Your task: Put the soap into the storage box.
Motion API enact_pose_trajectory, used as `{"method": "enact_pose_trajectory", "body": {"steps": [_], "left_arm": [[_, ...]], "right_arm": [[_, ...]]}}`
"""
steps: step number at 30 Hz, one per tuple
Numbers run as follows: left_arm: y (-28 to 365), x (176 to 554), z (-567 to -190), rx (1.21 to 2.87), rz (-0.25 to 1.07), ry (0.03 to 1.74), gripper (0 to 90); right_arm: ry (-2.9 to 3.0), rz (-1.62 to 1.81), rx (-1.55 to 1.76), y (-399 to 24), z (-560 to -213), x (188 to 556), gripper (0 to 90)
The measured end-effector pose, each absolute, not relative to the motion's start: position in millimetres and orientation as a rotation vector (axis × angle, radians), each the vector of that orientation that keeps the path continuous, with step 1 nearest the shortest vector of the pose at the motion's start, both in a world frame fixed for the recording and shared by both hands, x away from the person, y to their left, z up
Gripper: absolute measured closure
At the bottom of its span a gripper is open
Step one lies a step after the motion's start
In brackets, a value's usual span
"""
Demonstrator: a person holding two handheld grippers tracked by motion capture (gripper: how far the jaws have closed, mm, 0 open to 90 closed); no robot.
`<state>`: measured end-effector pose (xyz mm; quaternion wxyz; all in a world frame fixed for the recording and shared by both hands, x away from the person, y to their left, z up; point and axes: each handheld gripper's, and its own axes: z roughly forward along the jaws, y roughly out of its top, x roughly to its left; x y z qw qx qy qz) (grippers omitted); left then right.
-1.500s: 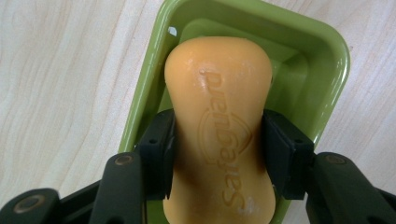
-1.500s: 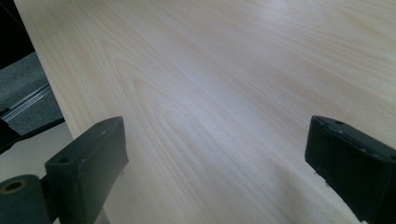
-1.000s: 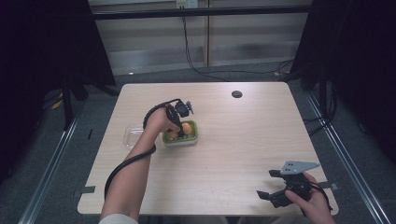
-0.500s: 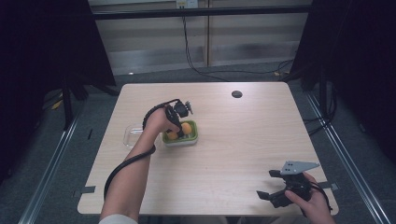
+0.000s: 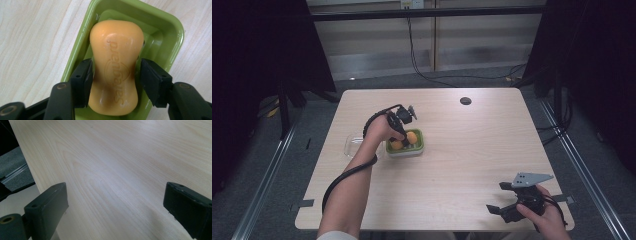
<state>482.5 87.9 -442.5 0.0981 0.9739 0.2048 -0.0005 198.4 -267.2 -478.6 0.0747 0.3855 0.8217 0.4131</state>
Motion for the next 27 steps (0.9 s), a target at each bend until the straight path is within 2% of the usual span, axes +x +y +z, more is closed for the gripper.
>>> {"method": "enact_pose_trajectory", "body": {"steps": [3, 6, 18, 27], "left_arm": [[88, 483, -439, 2.882, -0.036, 0.625, 43.9], [88, 482, -436, 2.876, 0.011, 0.626, 42.9], [89, 476, -429, 2.850, -0.008, 0.673, 40.2], [90, 470, -420, 2.830, -0.012, 0.693, 33.3]], "right_arm": [[2.462, 1.244, 1.148, -267, -478, 199, 5.3], [2.468, 1.243, 1.141, -266, -478, 199, 5.3], [2.479, 1.244, 1.126, -261, -477, 203, 5.3], [2.487, 1.249, 1.116, -258, -476, 206, 5.3]]}}
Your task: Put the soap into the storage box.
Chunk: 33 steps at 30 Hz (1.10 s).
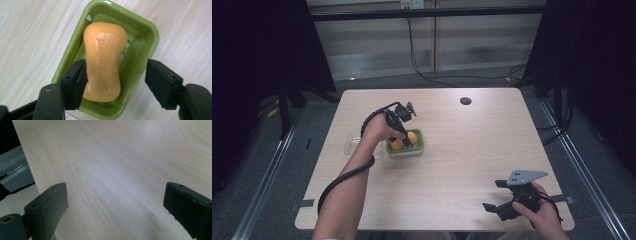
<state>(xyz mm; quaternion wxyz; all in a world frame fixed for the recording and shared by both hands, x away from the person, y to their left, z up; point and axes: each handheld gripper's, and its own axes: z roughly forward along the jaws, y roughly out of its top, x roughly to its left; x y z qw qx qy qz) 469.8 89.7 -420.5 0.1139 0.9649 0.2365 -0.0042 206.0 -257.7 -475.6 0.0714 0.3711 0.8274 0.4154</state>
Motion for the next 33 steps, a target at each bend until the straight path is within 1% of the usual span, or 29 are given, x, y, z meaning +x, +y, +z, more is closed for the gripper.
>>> {"method": "enact_pose_trajectory", "body": {"steps": [2, 3, 5, 6, 9, 12, 14, 20, 22, 23, 27, 29, 33], "left_arm": [[91, 469, -419, 2.838, -0.011, 0.684, 32.4], [91, 467, -419, 2.817, -0.011, 0.712, 32.0], [92, 468, -416, 2.833, -0.019, 0.690, 30.8], [92, 465, -417, 2.804, -0.007, 0.721, 30.3], [93, 465, -414, 2.820, -0.021, 0.702, 27.6], [93, 462, -413, 2.801, -0.022, 0.722, 27.0], [92, 461, -413, 2.803, -0.026, 0.725, 24.6], [89, 457, -412, 2.791, -0.049, 0.716, 21.4], [87, 456, -413, 2.783, -0.028, 0.705, 20.4], [87, 454, -413, 2.773, -0.030, 0.725, 19.6], [86, 452, -411, 2.776, -0.035, 0.714, 17.6], [86, 452, -409, 2.777, -0.055, 0.714, 16.6], [84, 449, -407, 2.767, -0.033, 0.704, 15.1]], "right_arm": [[2.492, 1.250, 1.114, -257, -475, 207, 5.3], [2.492, 1.252, 1.108, -256, -475, 207, 5.3], [2.496, 1.257, 1.096, -256, -475, 208, 5.3], [2.494, 1.256, 1.101, -256, -475, 209, 5.3], [2.495, 1.254, 1.102, -255, -475, 210, 5.3], [2.498, 1.254, 1.099, -254, -475, 211, 5.3], [2.498, 1.253, 1.093, -254, -476, 212, 5.3], [2.503, 1.253, 1.100, -253, -476, 213, 5.3], [2.500, 1.254, 1.093, -253, -475, 213, 5.3], [2.500, 1.253, 1.094, -253, -475, 213, 5.3], [2.505, 1.255, 1.091, -252, -475, 213, 5.3], [2.508, 1.256, 1.085, -251, -476, 214, 5.3], [2.505, 1.261, 1.088, -251, -475, 214, 5.3]]}}
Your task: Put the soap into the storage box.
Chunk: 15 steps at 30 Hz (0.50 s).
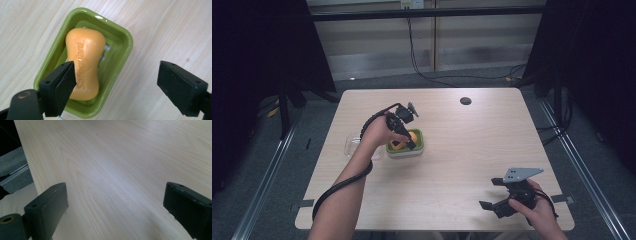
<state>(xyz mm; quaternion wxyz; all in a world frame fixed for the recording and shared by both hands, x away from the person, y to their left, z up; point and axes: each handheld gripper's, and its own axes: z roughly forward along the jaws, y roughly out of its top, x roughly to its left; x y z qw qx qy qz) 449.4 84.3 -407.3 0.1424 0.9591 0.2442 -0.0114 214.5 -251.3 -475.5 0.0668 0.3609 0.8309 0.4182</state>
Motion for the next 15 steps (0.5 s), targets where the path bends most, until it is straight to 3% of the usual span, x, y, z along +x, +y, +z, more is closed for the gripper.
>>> {"method": "enact_pose_trajectory", "body": {"steps": [15], "left_arm": [[84.1, 442.4, -405.5, 2.761, -0.064, 0.685, 13.3]], "right_arm": [[2.518, 1.260, 1.080, -246.8, -476.1, 215.5, 5.3]]}}
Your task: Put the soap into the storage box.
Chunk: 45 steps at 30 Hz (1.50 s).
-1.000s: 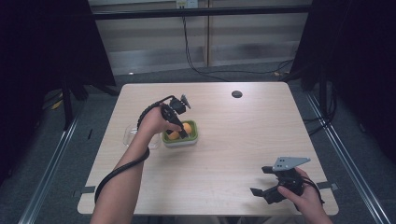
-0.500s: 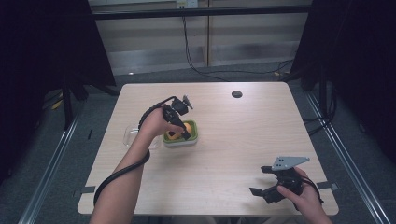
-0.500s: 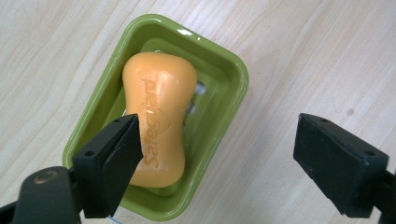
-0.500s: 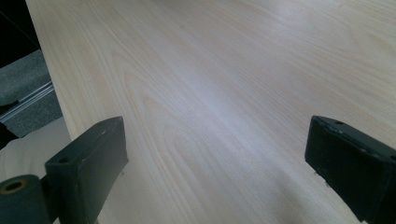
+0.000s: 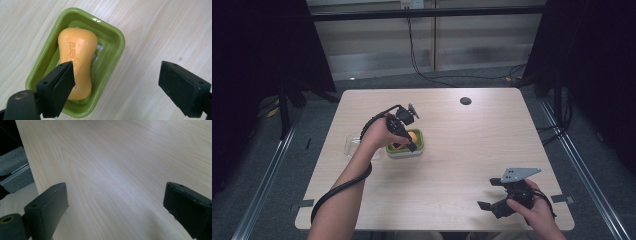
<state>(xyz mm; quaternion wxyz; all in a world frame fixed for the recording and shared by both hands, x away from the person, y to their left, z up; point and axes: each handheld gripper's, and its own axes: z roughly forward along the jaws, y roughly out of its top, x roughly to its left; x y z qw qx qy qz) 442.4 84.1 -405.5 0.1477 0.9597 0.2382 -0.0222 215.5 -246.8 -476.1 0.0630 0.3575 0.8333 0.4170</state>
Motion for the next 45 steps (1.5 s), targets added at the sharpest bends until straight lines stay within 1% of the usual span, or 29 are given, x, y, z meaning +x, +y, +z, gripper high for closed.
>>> {"method": "enact_pose_trajectory", "body": {"steps": [5, 13, 15, 18, 27, 45], "left_arm": [[84, 441, -405, 2.753, -0.041, 0.678, 12.9], [80, 435, -407, 2.748, -0.055, 0.662, 12.7], [79, 433, -408, 2.745, -0.078, 0.659, 12.7], [77, 429, -408, 2.735, -0.059, 0.653, 12.6], [71, 421, -408, 2.718, -0.061, 0.618, 12.5], [65, 402, -416, 2.695, -0.094, 0.561, 10.1]], "right_arm": [[2.519, 1.258, 1.078, -245, -477, 216, 5.3], [2.525, 1.257, 1.072, -245, -476, 215, 5.3], [2.520, 1.266, 1.067, -244, -475, 216, 5.3], [2.526, 1.264, 1.064, -243, -476, 217, 5.3], [2.528, 1.262, 1.057, -244, -476, 216, 5.3], [2.524, 1.260, 1.059, -243, -474, 215, 5.3]]}}
